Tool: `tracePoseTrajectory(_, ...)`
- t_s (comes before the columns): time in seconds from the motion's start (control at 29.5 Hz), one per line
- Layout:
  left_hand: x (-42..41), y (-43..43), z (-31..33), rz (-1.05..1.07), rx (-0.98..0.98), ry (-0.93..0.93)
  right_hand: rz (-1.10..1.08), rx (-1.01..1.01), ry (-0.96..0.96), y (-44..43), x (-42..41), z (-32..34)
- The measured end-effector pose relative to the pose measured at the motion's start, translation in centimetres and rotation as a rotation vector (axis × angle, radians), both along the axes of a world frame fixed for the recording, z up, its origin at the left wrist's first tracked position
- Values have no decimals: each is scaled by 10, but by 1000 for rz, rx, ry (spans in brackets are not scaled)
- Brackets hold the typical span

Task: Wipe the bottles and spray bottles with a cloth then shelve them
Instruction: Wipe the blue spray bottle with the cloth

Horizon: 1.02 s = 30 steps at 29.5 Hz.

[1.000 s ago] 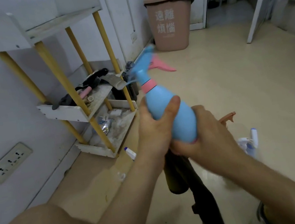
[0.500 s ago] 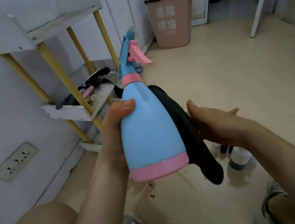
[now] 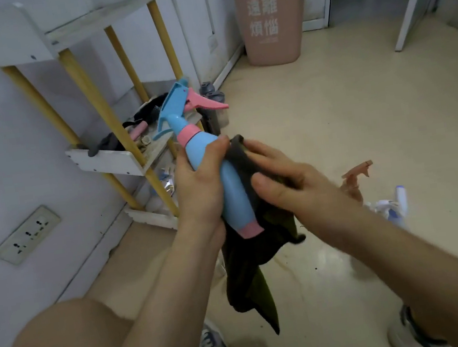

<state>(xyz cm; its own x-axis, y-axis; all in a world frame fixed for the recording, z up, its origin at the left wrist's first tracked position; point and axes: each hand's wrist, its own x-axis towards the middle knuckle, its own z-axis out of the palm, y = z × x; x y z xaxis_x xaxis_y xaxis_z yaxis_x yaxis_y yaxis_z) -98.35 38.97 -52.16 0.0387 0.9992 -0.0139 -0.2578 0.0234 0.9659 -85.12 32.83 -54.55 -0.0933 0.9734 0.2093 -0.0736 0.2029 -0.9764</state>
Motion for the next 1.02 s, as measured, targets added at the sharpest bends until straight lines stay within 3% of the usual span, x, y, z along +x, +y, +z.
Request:
tracePoseTrajectory(0.1,5,-8,-7,-19,96,119,-87,34,-139,1,-15,-4)
tracePoseTrajectory(0.17,8,-14,-11,-110,137,210,-118,-25,-81,0,-13,0)
tracePoseTrajectory(0.24,10,-19,-13,-197,130,188,-153,-114,-46,3,-8,-1)
tracePoseTrajectory(0.34,14,-23,-16,-309,231,282,-202,-413,207,10,3,-7)
tracePoseTrajectory(0.41,15,-17,-14,-291,274,306,-236,-495,296,9,2,-8)
tracePoseTrajectory(0.47,14,-2,-16,-151,175,189,-274,-401,145,5,-6,-12)
tracePoseTrajectory(0.61,19,10,-23,27,115,88,-413,76,-498,-8,-23,-26)
tracePoseTrajectory(0.68,27,7,-24,60,117,52,-508,206,-668,-9,-24,-39)
tracePoseTrajectory(0.71,29,5,-24,57,127,37,-528,220,-619,-8,-23,-43)
tracePoseTrajectory(0.75,30,4,-24,49,148,37,-538,189,-454,-6,-22,-46)
tracePoseTrajectory(0.81,31,2,-24,13,192,32,-546,-20,62,-2,-18,-38)
tracePoseTrajectory(0.88,32,-1,-23,-65,219,-14,-441,-354,531,4,-9,-33)
tracePoseTrajectory(0.95,32,-2,-18,-155,237,-88,-325,-485,778,0,-4,-28)
tracePoseTrajectory(1.02,33,-1,-15,-198,287,-129,-240,-476,894,-4,-4,-20)
